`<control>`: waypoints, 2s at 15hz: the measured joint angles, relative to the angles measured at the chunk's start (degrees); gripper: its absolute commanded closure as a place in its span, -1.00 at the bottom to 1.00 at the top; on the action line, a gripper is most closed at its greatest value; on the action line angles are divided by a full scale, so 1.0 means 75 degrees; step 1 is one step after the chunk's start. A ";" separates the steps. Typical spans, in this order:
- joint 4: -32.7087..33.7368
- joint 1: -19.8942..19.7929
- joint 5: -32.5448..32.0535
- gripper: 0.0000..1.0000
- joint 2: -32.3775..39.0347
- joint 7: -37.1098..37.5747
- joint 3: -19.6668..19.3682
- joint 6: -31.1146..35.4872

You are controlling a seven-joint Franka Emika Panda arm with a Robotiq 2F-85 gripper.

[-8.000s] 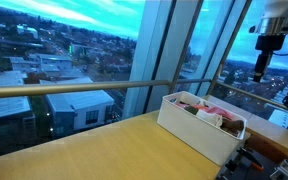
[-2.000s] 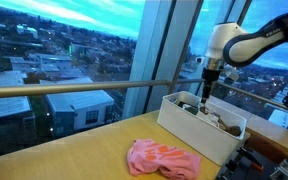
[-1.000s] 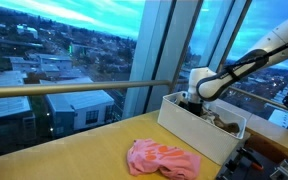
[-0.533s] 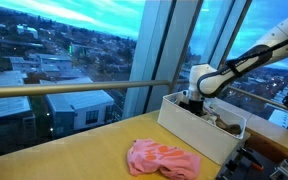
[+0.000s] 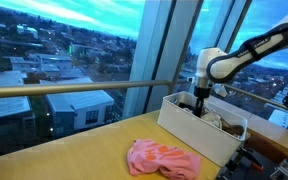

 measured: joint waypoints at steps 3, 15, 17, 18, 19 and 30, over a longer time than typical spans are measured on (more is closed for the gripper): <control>-0.0141 0.0229 0.0008 1.00 -0.1013 0.0045 0.0156 -0.0387; -0.0372 0.1430 -0.1005 -0.38 -0.2421 0.1241 0.0509 -0.1480; -0.0634 0.1335 -0.1153 -0.67 -0.2292 0.1323 0.0336 -0.1453; -0.0787 0.1249 -0.1206 -0.80 -0.2230 0.1341 0.0237 -0.1433; -0.0949 0.1148 -0.1241 -0.94 -0.2161 0.1350 0.0123 -0.1399; -0.1926 0.0007 -0.1120 -1.00 -0.0726 0.1307 -0.0566 0.0265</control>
